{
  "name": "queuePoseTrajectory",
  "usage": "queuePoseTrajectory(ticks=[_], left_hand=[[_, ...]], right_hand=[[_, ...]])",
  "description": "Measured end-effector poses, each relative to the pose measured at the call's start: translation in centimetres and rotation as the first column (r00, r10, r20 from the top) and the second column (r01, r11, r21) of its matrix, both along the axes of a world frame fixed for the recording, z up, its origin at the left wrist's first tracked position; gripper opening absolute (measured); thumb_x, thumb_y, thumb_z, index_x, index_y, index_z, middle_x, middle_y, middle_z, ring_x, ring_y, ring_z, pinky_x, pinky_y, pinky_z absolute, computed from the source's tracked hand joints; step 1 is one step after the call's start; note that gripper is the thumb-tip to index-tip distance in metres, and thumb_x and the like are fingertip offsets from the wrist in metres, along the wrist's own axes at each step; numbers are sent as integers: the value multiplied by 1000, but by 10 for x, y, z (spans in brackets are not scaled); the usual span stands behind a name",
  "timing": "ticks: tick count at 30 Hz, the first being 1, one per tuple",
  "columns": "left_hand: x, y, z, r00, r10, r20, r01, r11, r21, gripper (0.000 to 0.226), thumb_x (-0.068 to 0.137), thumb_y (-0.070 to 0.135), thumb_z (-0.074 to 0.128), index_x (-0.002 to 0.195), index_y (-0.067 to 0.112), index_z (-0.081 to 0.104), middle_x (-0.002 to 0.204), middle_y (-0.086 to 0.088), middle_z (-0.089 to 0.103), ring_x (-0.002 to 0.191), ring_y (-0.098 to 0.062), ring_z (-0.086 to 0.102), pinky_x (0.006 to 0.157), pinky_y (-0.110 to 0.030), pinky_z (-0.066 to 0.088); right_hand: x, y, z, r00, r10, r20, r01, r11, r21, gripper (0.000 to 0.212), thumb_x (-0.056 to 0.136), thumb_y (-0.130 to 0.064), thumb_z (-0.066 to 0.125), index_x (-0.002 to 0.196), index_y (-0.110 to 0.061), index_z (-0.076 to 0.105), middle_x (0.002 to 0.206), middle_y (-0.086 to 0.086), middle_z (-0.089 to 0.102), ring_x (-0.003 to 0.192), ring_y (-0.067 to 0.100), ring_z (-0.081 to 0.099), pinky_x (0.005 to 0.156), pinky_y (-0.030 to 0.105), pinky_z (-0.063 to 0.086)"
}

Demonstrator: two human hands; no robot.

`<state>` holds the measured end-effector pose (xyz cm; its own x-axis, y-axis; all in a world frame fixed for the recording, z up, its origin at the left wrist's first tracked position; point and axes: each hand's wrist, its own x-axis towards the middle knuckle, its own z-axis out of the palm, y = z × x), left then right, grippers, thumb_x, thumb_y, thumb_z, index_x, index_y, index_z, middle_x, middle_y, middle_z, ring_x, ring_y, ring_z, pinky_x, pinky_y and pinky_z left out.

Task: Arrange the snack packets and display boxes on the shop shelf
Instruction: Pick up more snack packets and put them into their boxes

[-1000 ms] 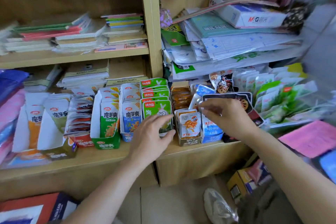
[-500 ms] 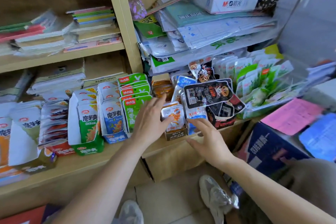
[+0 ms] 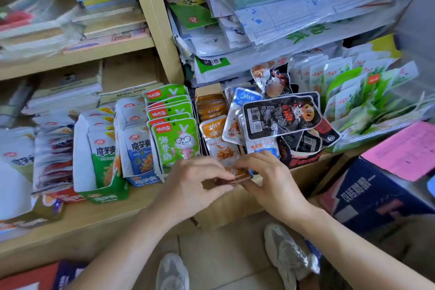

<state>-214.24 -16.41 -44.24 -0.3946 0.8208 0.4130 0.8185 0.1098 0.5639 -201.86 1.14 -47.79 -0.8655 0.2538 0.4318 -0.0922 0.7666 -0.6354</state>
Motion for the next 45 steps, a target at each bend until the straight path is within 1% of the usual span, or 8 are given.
queuePoseTrajectory(ticks=[6, 14, 19, 24, 30, 37, 39, 45], left_hand=[[-12, 1, 6, 994, 26, 107, -31, 998, 46, 20, 84, 38, 77, 95, 22, 81, 90, 14, 75, 83, -9, 71, 72, -35, 57], [-62, 40, 9, 833, 326, -447, -452, 866, -212, 79, 82, 58, 71, 149, 25, 46, 145, 7, 50, 123, -19, 38, 100, -39, 33], [-73, 54, 17, 831, 299, -470, -466, 836, -292, 79, 65, 72, 77, 133, 39, 56, 120, 11, 55, 112, -18, 37, 87, -37, 23], [-79, 57, 18, 820, 240, -520, -433, 854, -288, 66, 65, 77, 72, 117, 39, 61, 114, 17, 60, 107, -16, 39, 85, -38, 23], [-89, 55, 13, 826, 387, -409, -457, 886, -85, 56, 79, 46, 80, 131, 32, 62, 118, 10, 68, 107, -17, 56, 86, -36, 30], [-100, 36, 22, 964, 252, -86, -249, 967, 42, 35, 95, 9, 65, 128, 21, 69, 122, 8, 70, 81, 12, 61, 88, -15, 48], [-98, 30, 26, 971, 221, -88, -222, 975, 0, 30, 95, 15, 65, 123, 24, 72, 122, 10, 69, 75, 13, 58, 80, -1, 36], [-78, 29, 8, 887, 230, -400, -337, 915, -221, 72, 69, 81, 62, 126, 37, 67, 127, 15, 62, 114, -17, 46, 93, -37, 32]], right_hand=[[-5, 2, 3, 999, 28, 33, -27, 999, -29, 38, 81, -8, 78, 115, -25, 72, 110, -18, 66, 107, 8, 58, 92, 25, 48], [-2, 2, 6, 999, 3, 35, -3, 1000, -14, 40, 83, -11, 77, 117, -32, 71, 105, -19, 68, 104, 6, 60, 92, 20, 48], [-4, 4, 2, 999, -42, -1, 42, 998, 43, 32, 84, -14, 77, 112, -28, 72, 97, -15, 68, 96, 6, 60, 85, 23, 49], [-12, 9, 13, 990, -76, -118, 119, 899, 421, 30, 92, -30, 62, 117, -16, 68, 84, -8, 65, 84, 20, 54, 75, 32, 49], [-34, 18, 46, 984, -101, -145, 172, 736, 655, 42, 89, -27, 68, 130, -24, 58, 81, -8, 64, 85, 24, 52, 78, 39, 36], [-82, 26, 52, 990, -132, -55, 122, 579, 806, 24, 66, -26, 85, 86, -22, 73, 80, -3, 64, 87, 29, 52, 77, 39, 27], [-90, 27, 54, 985, -173, -16, 115, 578, 808, 30, 63, -34, 87, 83, -20, 70, 81, -2, 64, 89, 30, 54, 78, 40, 27], [-87, 34, 60, 980, -195, 51, 100, 690, 717, 45, 65, -51, 83, 95, -20, 70, 94, -1, 65, 95, 30, 55, 82, 44, 36]])
